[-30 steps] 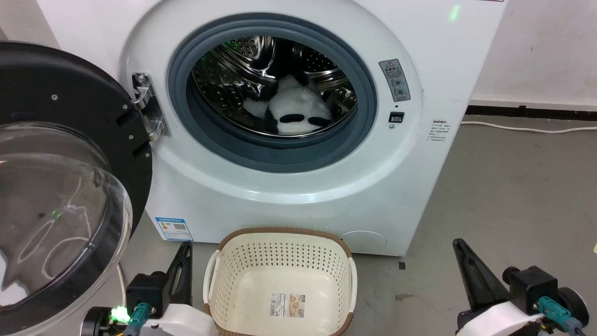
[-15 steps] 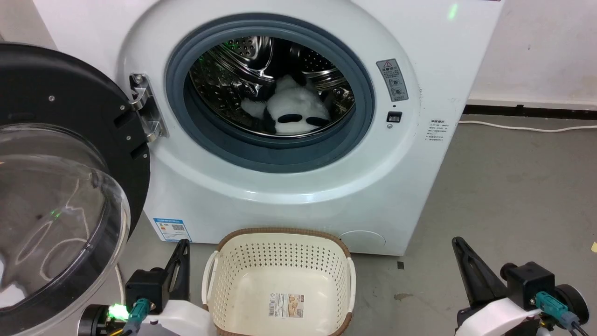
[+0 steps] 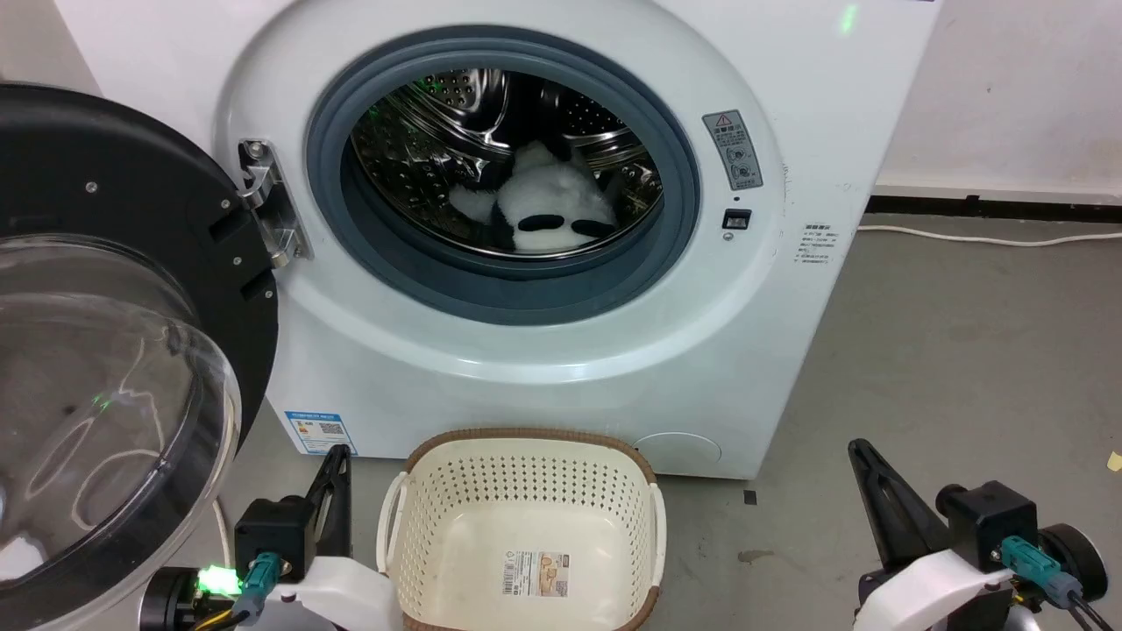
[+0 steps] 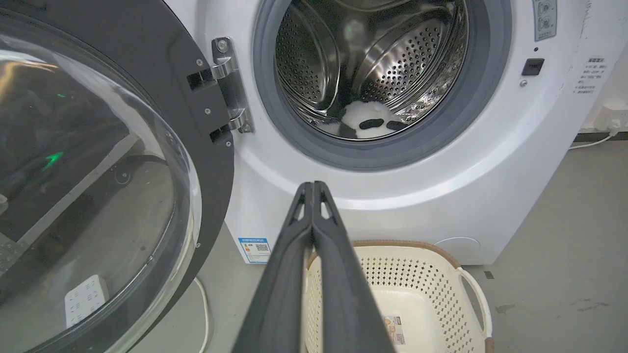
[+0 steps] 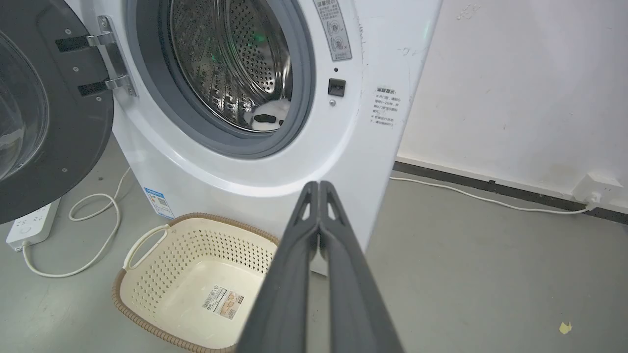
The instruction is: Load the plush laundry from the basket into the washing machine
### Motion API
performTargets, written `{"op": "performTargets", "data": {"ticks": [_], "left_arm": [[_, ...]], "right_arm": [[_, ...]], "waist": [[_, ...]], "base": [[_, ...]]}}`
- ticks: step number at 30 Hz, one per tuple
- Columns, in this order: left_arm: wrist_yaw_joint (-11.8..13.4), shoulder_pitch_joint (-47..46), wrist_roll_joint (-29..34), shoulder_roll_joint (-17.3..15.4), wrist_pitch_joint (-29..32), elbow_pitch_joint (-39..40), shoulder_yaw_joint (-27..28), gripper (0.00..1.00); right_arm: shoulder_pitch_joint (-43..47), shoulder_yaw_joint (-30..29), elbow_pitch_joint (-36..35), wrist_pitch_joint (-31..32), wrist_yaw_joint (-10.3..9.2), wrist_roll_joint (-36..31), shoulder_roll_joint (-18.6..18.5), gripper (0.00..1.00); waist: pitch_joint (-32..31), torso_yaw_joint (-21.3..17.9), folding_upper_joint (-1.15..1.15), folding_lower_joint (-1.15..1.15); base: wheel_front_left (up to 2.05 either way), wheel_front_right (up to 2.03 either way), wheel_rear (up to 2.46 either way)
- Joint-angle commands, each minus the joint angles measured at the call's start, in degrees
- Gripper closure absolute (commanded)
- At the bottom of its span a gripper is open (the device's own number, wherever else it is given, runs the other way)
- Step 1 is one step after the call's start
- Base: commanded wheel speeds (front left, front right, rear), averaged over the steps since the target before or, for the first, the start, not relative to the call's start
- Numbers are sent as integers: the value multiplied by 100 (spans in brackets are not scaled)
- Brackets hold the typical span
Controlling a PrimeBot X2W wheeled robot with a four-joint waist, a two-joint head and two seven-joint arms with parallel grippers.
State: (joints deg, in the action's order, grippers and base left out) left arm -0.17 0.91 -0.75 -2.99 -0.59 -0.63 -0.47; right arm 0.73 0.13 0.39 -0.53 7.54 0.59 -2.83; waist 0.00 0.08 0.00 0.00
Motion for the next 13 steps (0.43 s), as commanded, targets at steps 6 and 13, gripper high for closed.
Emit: {"op": "performTargets", "data": {"ticks": [6, 13], "left_arm": [[17, -91, 75, 12, 59, 63, 47, 100], [17, -91, 75, 12, 59, 63, 47, 100]], "right_arm": [[-73, -13, -39, 53, -5, -59, -5, 100], [-73, -13, -39, 53, -5, -59, -5, 100]], "waist": [[0, -8, 0, 0], [0, -8, 0, 0]], "base": [[0, 0, 0], [0, 0, 0]]}}
